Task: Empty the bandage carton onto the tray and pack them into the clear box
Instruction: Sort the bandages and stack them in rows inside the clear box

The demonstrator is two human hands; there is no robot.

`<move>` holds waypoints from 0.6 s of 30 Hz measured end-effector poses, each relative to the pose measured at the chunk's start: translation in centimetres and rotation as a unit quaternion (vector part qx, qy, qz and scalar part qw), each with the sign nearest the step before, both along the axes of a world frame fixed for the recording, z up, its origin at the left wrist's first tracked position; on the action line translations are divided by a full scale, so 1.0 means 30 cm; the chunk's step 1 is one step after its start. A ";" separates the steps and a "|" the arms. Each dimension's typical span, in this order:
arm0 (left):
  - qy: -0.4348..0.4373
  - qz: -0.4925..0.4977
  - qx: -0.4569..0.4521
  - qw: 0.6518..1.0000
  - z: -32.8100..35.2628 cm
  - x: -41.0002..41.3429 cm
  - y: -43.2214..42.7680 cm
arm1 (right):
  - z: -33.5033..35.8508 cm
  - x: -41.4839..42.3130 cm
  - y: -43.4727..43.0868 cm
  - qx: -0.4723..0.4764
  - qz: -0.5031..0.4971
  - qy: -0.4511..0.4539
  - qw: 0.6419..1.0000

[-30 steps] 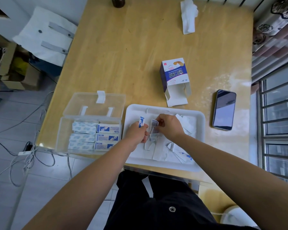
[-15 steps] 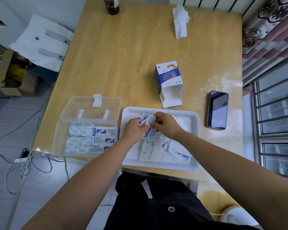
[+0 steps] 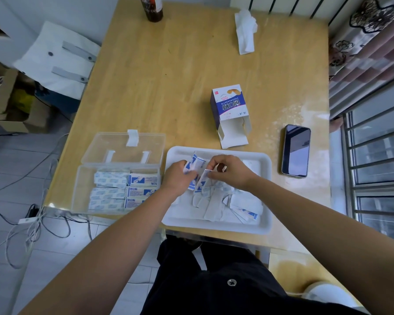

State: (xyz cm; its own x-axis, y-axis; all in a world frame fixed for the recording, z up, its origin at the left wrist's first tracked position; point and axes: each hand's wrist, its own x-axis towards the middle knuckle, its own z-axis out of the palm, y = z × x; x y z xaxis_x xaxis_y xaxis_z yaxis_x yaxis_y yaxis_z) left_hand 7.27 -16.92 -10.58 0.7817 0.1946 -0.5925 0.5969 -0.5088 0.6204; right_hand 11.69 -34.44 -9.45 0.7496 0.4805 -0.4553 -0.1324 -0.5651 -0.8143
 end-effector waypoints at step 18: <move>0.162 0.026 -0.377 0.912 0.109 -0.056 -0.077 | 0.043 -0.056 -0.002 0.143 -0.186 0.095 0.967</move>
